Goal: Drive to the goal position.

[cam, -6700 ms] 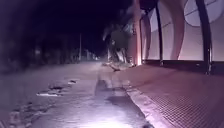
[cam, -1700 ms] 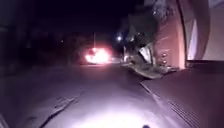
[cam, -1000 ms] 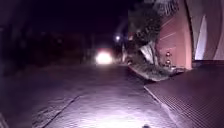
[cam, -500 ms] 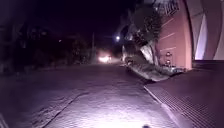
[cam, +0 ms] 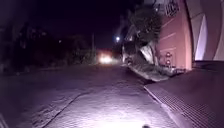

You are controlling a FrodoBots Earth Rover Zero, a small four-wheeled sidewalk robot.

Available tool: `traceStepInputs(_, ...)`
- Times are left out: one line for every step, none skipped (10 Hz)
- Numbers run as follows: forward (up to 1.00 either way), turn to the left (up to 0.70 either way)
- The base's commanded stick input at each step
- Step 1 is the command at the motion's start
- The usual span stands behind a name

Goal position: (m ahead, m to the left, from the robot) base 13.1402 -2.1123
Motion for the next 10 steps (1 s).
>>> traceStepInputs(0.70, 0.00)
traceStepInputs(0.70, 0.00)
traceStepInputs(0.70, 0.00)
traceStepInputs(0.70, 0.00)
traceStepInputs(0.70, 0.00)
traceStepInputs(0.70, 0.00)
traceStepInputs(0.70, 0.00)
traceStepInputs(0.70, 0.00)
traceStepInputs(0.70, 0.00)
traceStepInputs(0.70, 0.00)
